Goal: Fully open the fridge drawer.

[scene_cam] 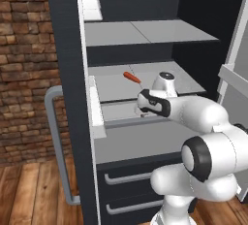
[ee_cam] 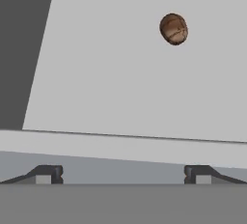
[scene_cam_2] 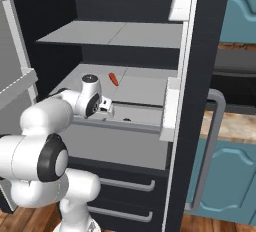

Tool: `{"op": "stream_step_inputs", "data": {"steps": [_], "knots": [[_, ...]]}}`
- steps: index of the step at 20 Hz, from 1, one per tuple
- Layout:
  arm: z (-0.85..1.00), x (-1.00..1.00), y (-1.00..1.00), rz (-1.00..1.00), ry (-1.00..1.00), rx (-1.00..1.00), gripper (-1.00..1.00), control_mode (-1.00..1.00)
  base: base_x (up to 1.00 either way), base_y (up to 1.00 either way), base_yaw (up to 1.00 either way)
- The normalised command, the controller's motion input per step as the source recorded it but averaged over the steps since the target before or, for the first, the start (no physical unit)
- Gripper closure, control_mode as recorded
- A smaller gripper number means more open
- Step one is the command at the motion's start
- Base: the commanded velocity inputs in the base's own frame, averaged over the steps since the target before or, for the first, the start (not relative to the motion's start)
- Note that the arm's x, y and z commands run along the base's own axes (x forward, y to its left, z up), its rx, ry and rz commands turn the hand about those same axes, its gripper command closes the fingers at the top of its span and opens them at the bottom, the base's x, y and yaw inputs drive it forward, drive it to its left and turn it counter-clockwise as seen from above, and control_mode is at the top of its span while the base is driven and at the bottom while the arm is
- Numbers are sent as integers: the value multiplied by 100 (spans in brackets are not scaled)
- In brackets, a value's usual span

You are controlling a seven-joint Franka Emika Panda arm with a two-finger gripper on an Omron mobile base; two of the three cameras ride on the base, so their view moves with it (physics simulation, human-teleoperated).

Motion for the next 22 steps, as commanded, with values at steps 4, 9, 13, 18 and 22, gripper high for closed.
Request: {"op": "stream_step_inputs", "data": {"steps": [4,9,13,18,22], "knots": [[-36,0,0,0,0,0,-100,-100,0,0,0],[-42,-1,0,0,6,0,-100,-100,0,0,0],[-46,-41,-2,-2,17,0,-100,-100,0,0,0],[-46,-72,-7,-2,19,0,-100,-100,0,0,0],[-46,-91,-8,-1,18,0,-100,-100,0,0,0]]}}
